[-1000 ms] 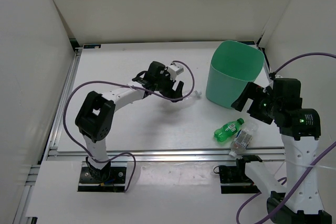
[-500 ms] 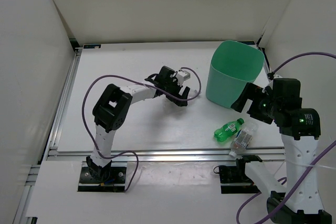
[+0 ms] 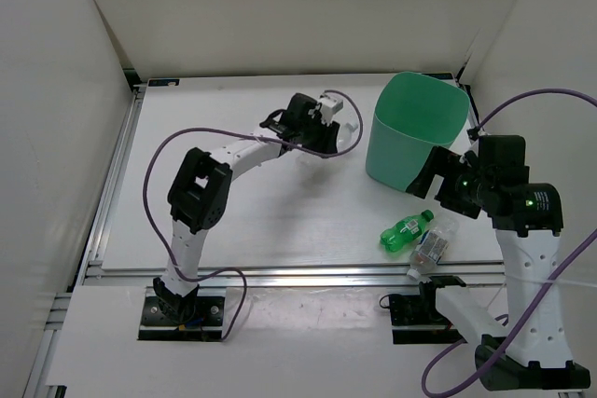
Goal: Put the plastic bottles in the bin
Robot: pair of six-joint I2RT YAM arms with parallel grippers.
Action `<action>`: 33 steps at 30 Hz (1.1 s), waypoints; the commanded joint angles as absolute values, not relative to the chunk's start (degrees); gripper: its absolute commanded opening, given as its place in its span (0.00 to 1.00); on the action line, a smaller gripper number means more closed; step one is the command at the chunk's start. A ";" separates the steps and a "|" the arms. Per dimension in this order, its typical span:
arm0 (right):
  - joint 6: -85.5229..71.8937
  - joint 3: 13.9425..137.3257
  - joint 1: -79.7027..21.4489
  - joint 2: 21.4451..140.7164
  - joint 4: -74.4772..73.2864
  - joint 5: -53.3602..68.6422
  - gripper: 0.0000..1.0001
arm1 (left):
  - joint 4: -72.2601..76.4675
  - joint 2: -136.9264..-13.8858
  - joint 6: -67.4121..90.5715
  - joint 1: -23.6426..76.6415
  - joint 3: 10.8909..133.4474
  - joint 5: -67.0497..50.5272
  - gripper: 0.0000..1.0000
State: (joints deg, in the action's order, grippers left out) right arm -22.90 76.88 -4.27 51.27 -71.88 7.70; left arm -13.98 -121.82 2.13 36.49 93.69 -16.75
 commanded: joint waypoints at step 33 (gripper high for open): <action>-28.12 83.06 -4.66 42.80 -81.56 3.78 1.00 | 19.25 -136.93 47.37 44.55 141.94 -15.91 0.49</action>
State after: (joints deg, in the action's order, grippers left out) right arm -27.07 81.71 -4.27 42.70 -77.08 4.40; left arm 14.76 -140.68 45.95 43.55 140.38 -15.53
